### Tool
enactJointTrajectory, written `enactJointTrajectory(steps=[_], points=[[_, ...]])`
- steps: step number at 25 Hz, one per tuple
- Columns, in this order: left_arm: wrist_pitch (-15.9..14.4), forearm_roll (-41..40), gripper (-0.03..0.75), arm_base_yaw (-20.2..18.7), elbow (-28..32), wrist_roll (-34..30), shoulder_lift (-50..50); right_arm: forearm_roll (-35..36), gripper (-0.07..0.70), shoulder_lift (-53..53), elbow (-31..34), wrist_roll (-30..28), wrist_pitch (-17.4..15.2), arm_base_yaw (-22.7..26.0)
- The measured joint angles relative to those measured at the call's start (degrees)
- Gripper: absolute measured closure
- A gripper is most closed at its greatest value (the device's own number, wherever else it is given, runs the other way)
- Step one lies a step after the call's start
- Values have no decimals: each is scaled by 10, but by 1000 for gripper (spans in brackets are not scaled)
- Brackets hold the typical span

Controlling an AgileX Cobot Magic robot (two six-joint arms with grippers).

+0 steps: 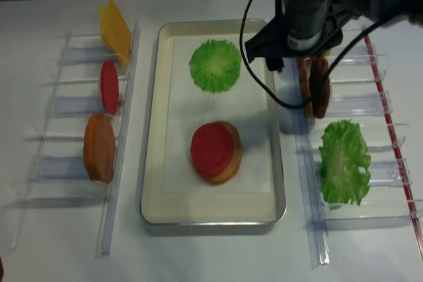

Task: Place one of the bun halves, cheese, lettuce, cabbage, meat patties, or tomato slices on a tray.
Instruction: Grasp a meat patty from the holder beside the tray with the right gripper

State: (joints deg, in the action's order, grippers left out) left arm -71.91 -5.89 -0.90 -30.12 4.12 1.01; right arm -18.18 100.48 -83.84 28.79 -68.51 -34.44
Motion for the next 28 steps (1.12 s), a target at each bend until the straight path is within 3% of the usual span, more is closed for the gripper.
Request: enactJointTrajectory(steps=[10, 20, 28], points=[[0, 0, 234, 0, 0, 0, 0, -24, 145, 49, -2, 46, 4, 0], [0, 0, 237, 0, 0, 0, 0, -30, 269, 59, -3, 85, 2, 21], [0, 0, 238, 1, 0, 0, 0, -14, 290, 59, -3, 87, 18, 23]])
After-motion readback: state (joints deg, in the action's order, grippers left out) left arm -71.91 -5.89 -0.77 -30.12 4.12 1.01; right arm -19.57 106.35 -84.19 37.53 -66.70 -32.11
